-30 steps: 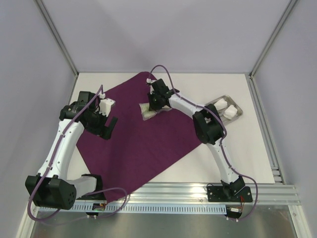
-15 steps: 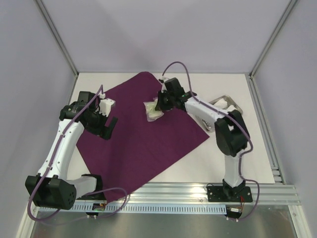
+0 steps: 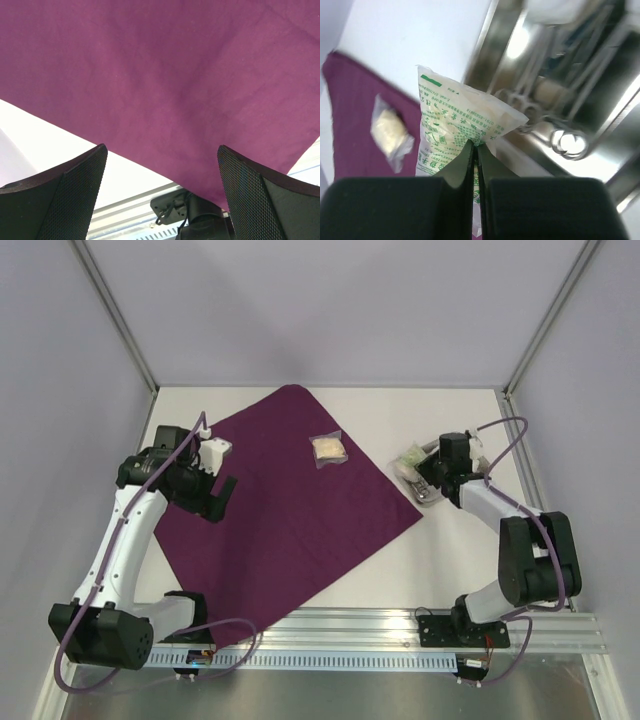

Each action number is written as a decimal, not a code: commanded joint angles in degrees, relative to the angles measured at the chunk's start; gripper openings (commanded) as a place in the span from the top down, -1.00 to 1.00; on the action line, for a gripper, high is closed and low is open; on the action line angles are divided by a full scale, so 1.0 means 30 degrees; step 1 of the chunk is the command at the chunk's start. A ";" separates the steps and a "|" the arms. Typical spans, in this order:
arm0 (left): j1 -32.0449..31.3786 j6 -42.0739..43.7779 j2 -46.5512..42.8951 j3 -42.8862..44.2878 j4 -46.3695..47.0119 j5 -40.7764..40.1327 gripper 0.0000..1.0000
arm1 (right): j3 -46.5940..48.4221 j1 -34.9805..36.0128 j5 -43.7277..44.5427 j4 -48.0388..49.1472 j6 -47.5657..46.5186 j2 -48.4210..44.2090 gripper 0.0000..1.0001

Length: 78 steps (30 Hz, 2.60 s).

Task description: Prepare the surgical pack

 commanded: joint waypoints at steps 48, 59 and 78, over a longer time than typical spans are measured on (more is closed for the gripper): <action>-0.0028 -0.0203 -0.0166 -0.0308 0.0025 0.0060 -1.00 | 1.8078 0.3673 -0.7474 -0.7604 -1.0276 1.3032 -0.31; -0.0028 0.0002 -0.0107 -0.0602 0.0054 0.0177 -1.00 | 1.7508 0.4143 -0.8880 -0.5006 -0.8813 1.5590 0.17; -0.0028 -0.0144 -0.1658 -0.0601 -0.0385 -0.0789 -1.00 | 0.9660 0.3997 -0.7712 0.1208 -0.4857 0.8505 0.99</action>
